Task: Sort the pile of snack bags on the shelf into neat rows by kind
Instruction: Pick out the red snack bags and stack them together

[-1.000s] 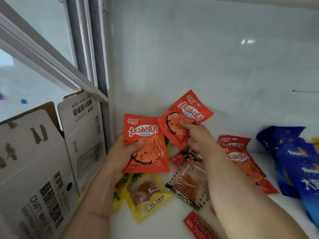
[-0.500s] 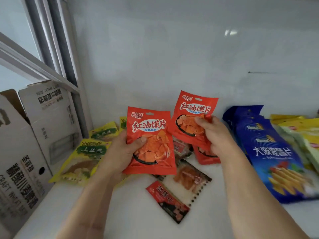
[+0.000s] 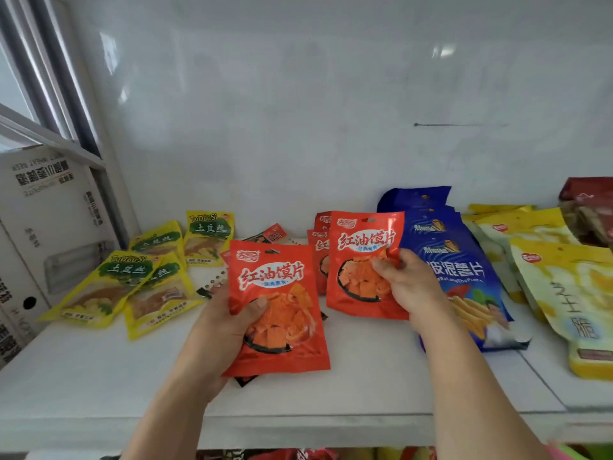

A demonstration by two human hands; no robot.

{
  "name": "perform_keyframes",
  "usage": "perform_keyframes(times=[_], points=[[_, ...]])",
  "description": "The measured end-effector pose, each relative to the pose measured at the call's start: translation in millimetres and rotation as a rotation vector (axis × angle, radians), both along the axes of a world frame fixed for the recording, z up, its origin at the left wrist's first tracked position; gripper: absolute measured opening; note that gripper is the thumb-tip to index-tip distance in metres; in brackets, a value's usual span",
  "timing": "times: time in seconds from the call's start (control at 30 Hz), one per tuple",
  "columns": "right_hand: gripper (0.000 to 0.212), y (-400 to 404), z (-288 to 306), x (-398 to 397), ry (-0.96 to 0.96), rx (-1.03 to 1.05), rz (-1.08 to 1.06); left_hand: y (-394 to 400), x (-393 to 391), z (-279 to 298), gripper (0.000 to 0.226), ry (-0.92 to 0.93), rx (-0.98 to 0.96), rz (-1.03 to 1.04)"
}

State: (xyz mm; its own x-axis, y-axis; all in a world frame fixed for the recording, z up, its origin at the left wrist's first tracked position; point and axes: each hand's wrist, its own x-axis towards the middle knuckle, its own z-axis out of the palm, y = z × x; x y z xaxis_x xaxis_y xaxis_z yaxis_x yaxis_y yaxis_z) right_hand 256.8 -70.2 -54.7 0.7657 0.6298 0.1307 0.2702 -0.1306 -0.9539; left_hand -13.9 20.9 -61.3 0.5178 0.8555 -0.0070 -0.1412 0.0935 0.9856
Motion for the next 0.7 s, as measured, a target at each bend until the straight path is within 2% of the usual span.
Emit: perform_keyframes(times=[0.1, 0.2, 0.33, 0.43, 0.7], points=[[0.028, 3.1, -10.0, 0.2, -0.058, -0.122, 0.014, -5.1, -1.1, 0.1, 0.033, -0.03, -0.038, 0.027], [0.03, 9.7, -9.9, -0.7, -0.132, -0.239, -0.007, -18.5, 12.6, 5.2, 0.033, -0.065, -0.073, -0.064], [0.012, 16.0, -6.0, -2.7, -0.196, -0.306, 0.005, -29.0, 34.8, 2.4, 0.036, -0.038, -0.161, -0.164], [0.029, 23.5, -8.8, -3.4, -0.215, -0.333, 0.0, -31.8, 42.5, 2.7, 0.034, -0.009, -0.171, -0.228], [0.034, 27.6, -20.2, -10.0, -0.241, -0.314, -0.067, 11.0, 35.7, 5.1, 0.032, 0.113, 0.044, 0.018]])
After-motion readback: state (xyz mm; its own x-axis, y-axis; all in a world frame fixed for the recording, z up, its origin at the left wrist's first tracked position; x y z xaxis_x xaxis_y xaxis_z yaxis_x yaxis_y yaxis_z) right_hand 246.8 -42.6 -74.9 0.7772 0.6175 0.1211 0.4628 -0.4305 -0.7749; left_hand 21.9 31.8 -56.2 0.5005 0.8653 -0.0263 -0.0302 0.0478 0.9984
